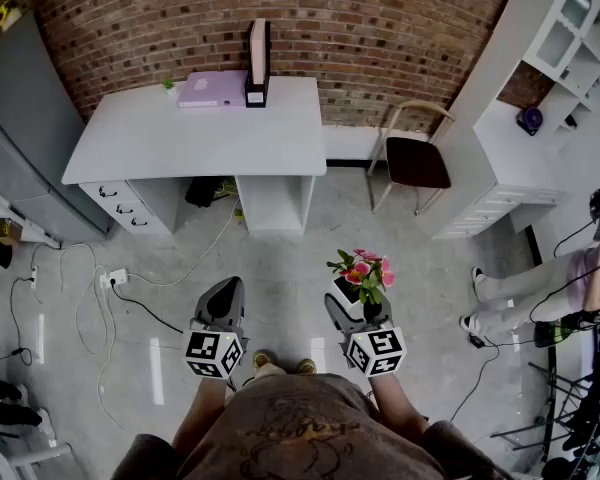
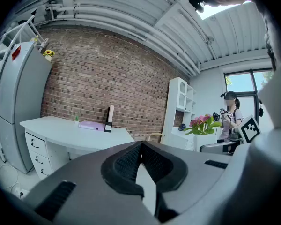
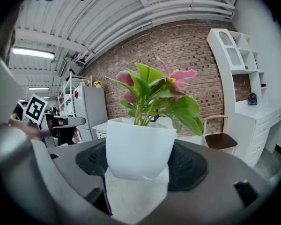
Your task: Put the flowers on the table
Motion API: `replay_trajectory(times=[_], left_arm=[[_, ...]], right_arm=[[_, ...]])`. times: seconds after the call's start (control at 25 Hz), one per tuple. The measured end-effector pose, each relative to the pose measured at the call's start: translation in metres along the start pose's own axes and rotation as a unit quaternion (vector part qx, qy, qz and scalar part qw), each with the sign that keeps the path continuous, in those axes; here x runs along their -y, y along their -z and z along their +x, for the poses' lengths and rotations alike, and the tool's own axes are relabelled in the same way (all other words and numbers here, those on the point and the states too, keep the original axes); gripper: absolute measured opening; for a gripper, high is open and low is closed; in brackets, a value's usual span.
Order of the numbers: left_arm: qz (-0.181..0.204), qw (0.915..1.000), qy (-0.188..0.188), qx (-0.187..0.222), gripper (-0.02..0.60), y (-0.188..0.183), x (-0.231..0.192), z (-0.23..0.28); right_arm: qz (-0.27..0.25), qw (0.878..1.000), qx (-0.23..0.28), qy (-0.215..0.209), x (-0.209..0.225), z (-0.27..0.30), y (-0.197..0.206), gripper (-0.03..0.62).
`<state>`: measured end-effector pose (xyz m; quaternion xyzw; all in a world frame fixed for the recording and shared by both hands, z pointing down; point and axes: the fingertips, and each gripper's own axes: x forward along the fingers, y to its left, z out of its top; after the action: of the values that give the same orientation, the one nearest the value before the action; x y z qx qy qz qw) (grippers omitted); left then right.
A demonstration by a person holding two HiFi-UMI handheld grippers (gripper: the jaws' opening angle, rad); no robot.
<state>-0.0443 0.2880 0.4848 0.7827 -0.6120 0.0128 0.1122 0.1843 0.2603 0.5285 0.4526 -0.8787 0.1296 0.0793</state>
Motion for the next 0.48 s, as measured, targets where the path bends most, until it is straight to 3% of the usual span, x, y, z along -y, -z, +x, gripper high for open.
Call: replay_trajectory(times=[0.48], left_arm=[[-0.002, 1.0000, 0.001, 0.001, 0.020, 0.004, 0.002, -0.008]], right_arm=[[0.004, 1.000, 0.008, -0.015, -0.011, -0.002, 0.001, 0.345]])
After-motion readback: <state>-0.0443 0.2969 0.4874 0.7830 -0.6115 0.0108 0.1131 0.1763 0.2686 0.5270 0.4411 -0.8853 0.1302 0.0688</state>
